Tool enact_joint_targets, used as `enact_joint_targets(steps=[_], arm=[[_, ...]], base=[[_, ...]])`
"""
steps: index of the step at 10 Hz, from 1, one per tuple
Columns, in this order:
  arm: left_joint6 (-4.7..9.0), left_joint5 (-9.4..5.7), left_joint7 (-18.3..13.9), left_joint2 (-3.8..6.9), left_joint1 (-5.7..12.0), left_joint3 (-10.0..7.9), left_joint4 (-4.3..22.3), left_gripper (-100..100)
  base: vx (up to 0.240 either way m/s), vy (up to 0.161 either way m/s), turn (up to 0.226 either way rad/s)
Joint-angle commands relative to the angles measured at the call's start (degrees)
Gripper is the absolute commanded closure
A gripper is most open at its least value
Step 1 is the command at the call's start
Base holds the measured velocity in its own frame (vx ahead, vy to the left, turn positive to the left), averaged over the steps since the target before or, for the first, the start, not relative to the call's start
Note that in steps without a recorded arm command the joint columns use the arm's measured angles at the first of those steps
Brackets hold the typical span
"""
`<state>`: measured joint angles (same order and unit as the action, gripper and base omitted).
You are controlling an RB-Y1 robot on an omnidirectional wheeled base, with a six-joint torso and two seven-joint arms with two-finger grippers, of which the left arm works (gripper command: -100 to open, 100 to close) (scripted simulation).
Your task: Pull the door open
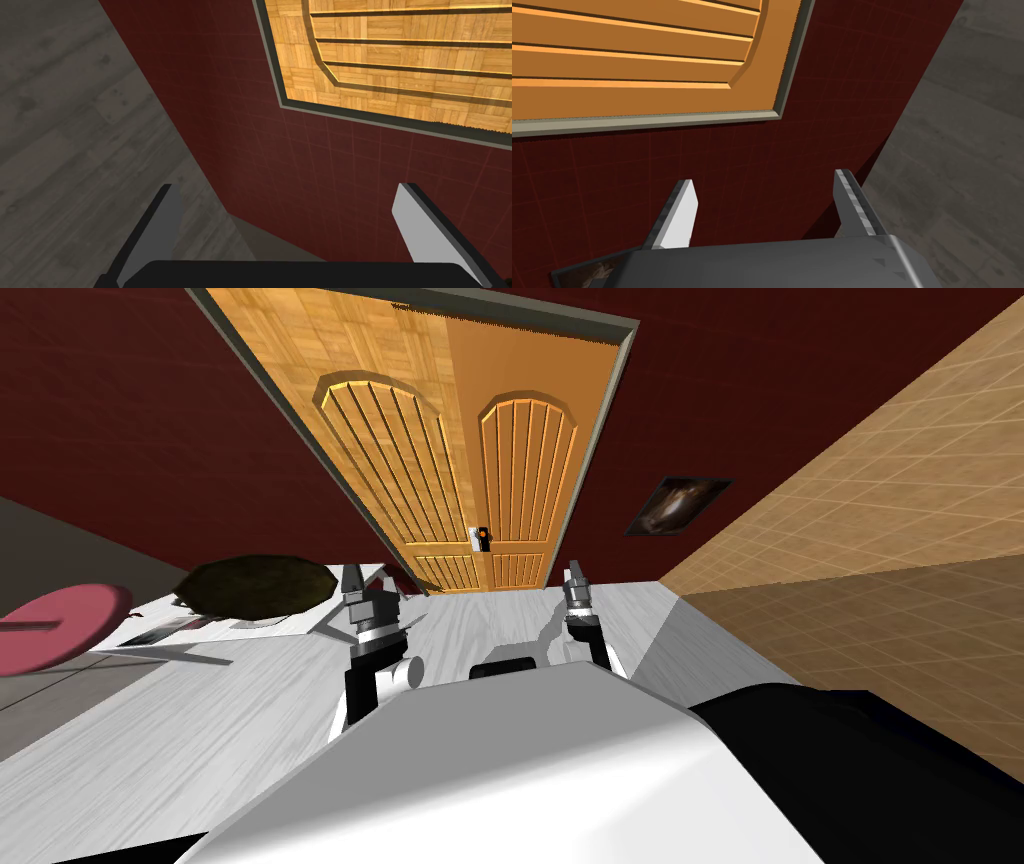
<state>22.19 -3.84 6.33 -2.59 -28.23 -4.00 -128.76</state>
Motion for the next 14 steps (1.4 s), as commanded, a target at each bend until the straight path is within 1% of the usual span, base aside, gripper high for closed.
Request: enact_joint_targets(steps=[1, 3, 5, 7, 8, 9, 10, 11, 12, 14], arm=[[-0.2, -0.07, -0.24, 0.87, 0.77, -0.01, 1.7, -100], [-0.45, -0.15, -0.53, 1.8, 1.72, -0.02, 3.81, -100], [-0.78, -0.27, -0.92, 2.86, 3.0, -0.04, 6.63, -100], [-0.97, -0.33, -1.14, 3.42, 3.73, -0.05, 8.24, -100], [-1.18, -0.4, -1.39, 3.95, 4.55, -0.06, 10.04, -100], [-1.29, -0.44, -1.52, 4.22, 4.98, -0.06, 10.97, -100], [-1.51, -0.52, -1.78, 4.75, 5.84, -0.07, 12.87, -100], [-1.64, -0.56, -1.92, 4.99, 6.31, -0.08, 13.91, -100], [-1.88, -0.64, -2.21, 5.48, 7.25, -0.09, 15.97, -100], [-2.13, -0.73, -2.51, 5.93, 8.23, -0.09, 18.11, -100]], base=[[0.141, -0.054, -0.026], [0.179, -0.007, -0.032], [0.196, 0.023, -0.036], [0.143, 0.015, -0.023], [0.11, 0.005, -0.037], [0.124, 0.012, -0.035], [0.165, 0.017, -0.053], [0.158, -0.003, -0.021], [0.152, -0.008, -0.045], [0.123, 0.009, -0.032]])
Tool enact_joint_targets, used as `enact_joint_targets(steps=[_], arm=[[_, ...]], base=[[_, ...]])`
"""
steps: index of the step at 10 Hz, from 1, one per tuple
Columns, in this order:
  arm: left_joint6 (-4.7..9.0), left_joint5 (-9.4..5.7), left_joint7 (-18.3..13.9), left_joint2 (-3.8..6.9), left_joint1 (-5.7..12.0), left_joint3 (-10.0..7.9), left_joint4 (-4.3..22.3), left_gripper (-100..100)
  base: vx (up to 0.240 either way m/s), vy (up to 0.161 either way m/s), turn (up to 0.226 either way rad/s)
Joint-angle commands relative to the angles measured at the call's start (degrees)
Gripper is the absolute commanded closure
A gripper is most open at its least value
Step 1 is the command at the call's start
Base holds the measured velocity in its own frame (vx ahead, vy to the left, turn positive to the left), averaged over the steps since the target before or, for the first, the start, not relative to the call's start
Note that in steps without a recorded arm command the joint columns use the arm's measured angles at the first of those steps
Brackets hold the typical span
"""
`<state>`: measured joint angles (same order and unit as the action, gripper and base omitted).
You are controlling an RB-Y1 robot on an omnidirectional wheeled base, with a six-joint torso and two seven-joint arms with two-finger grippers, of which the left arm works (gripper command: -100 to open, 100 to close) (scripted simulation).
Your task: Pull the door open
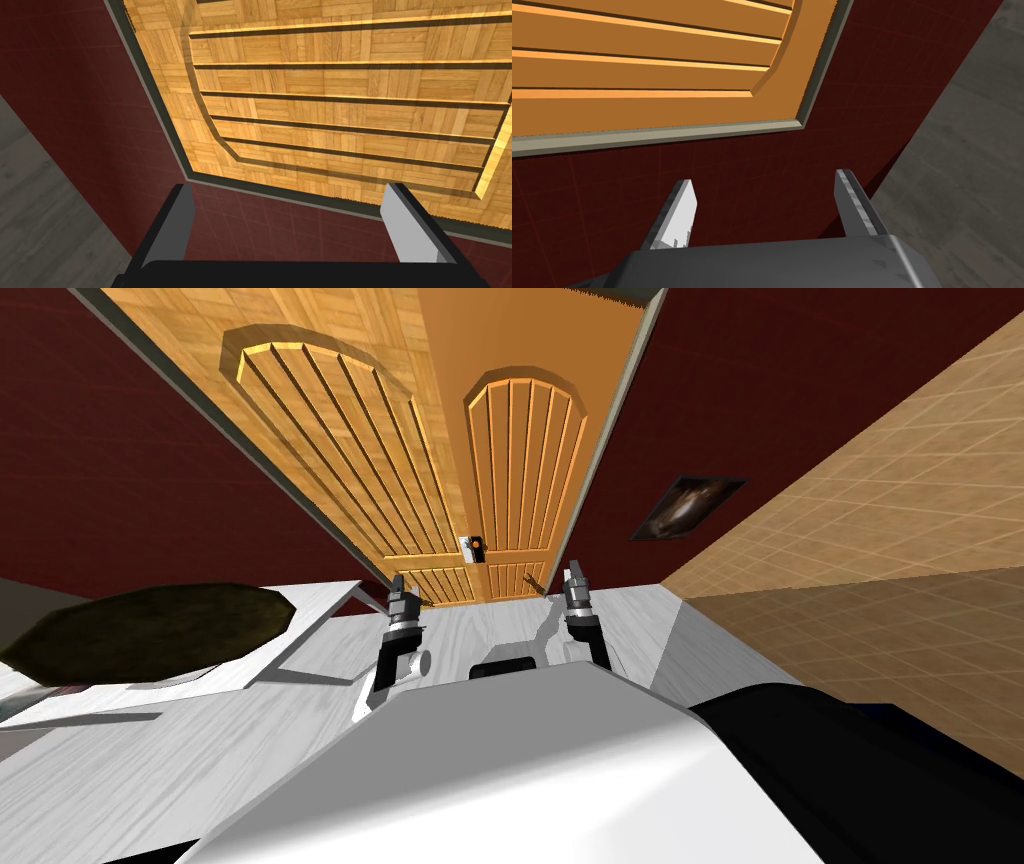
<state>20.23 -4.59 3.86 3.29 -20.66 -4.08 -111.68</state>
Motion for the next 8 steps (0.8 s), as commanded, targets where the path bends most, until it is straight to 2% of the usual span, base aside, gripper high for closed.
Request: enact_joint_targets(steps=[1, 8], arm=[[-0.29, -0.03, -0.19, 0.27, 1.17, -0.02, 2.13, -100], [-1.35, -0.38, -1.43, 1.67, 5.29, -0.05, 11.1, -100]], base=[[0.098, 0.001, -0.03], [0.113, 0.006, -0.034]])
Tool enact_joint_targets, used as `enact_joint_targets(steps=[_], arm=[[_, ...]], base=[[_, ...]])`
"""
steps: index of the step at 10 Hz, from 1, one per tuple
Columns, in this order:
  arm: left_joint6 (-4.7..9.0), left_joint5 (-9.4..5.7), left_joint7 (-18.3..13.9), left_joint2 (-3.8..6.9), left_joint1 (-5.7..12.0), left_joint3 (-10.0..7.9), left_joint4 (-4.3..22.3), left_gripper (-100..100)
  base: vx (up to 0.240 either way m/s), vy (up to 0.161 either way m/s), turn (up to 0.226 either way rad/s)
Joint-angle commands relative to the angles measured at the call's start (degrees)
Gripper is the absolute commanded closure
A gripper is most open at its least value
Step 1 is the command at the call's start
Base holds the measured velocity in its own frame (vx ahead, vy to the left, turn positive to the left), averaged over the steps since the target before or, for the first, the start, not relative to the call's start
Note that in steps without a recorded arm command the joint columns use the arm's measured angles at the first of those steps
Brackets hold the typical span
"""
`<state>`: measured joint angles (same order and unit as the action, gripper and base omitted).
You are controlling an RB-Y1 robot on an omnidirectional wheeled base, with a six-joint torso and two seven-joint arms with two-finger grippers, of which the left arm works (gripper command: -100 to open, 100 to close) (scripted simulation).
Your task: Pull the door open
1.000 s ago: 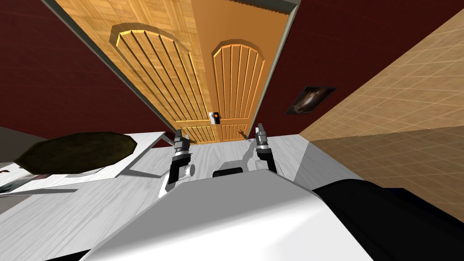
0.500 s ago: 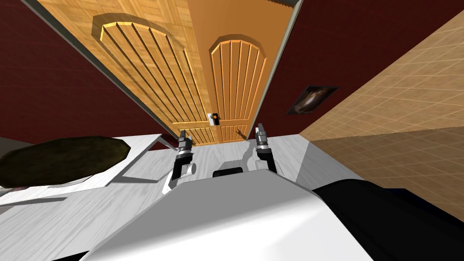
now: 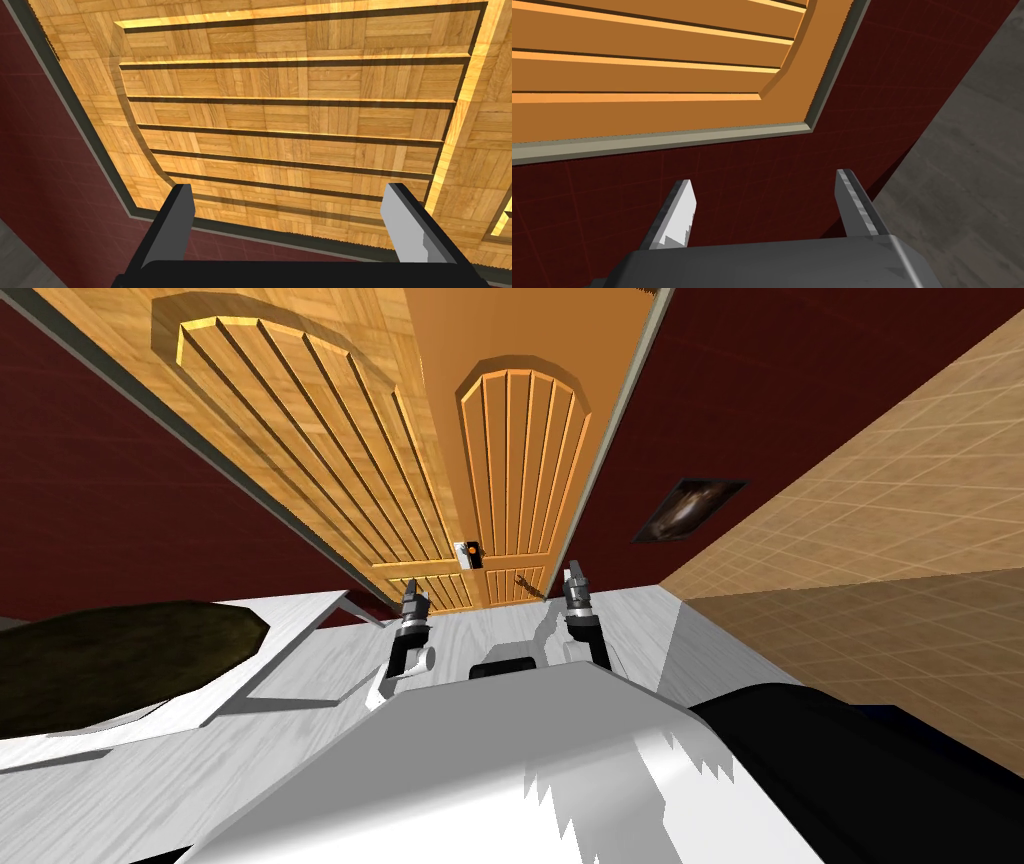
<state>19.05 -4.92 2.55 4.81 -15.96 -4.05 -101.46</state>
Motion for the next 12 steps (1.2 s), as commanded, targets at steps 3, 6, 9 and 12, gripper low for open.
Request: enact_joint_targets(steps=[3, 6, 9, 12], arm=[[-0.7, -0.23, -0.74, 0.63, 2.65, -0.08, 5.33, -100], [-1.2, -0.4, -1.33, 0.99, 4.63, -0.08, 9.58, -100], [-1.56, -0.52, -1.75, 1.18, 6.04, -0.07, 12.59, -100], [-2.08, -0.69, -2.36, 1.37, 8.16, -0.04, 17.02, -100]], base=[[0.115, 0.003, -0.038], [0.14, 0.005, -0.044], [0.112, 0.022, -0.027], [0.143, 0.013, -0.044]])
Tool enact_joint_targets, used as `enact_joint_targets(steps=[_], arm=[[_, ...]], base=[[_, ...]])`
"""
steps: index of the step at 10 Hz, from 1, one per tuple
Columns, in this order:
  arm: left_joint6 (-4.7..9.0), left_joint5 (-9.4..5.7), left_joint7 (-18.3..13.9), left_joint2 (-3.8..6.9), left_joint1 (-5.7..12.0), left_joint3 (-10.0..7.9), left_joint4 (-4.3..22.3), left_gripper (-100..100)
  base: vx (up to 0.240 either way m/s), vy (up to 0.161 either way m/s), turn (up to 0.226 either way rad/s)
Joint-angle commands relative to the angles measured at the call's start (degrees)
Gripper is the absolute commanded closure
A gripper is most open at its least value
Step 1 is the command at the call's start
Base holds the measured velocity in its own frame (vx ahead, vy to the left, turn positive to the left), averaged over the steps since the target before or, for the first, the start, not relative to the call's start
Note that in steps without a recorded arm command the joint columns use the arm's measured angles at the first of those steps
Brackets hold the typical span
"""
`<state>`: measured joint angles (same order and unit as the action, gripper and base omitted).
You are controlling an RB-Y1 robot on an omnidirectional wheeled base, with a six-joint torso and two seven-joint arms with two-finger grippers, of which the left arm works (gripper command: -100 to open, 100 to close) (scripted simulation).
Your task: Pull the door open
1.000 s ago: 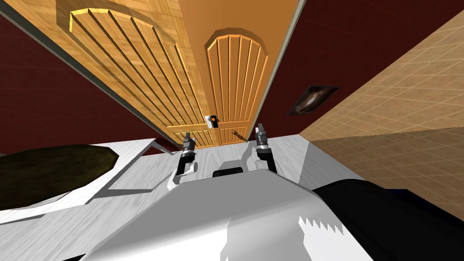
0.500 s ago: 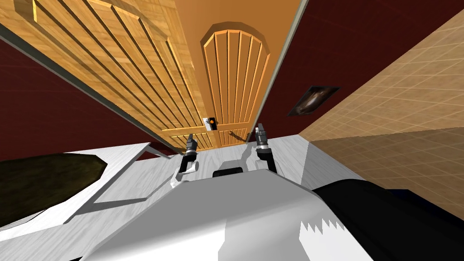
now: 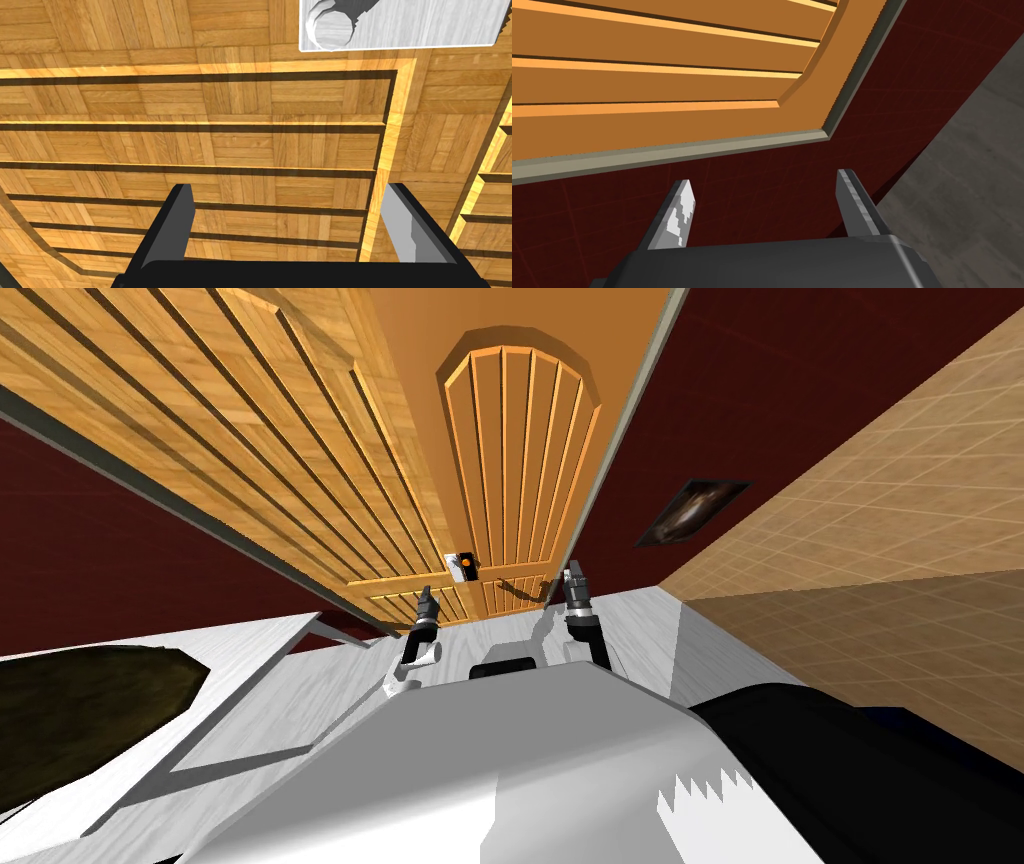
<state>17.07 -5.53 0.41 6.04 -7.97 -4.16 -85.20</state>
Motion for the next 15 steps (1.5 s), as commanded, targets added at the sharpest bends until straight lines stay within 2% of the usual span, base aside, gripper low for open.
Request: enact_joint_targets(steps=[1, 7, 8, 9, 12, 15], arm=[[-0.29, -0.13, -0.45, 0.18, 0.94, 0.08, 2.35, -100], [-0.93, -0.33, -1.23, 0.17, 3.77, 0.23, 7.82, -100], [-0.87, -0.33, -1.14, 0.24, 3.47, 0.19, 7.22, -100], [-0.71, -0.83, -1.65, 1.63, 2.39, -1.42, 8.15, -100], [-0.27, -1.81, -2.67, 4.29, 0.64, -4.27, 9.66, -100], [0.52, -3.17, -4.29, 7.73, -0.9, -7.46, 11.54, -100]], base=[[0.169, 0.009, -0.052], [0.154, 0.008, -0.034], [0.092, 0.007, -0.01], [-0.029, 0.003, 0.065], [-0.033, 0.004, 0.037], [0.07, 0.0, -0.029]])
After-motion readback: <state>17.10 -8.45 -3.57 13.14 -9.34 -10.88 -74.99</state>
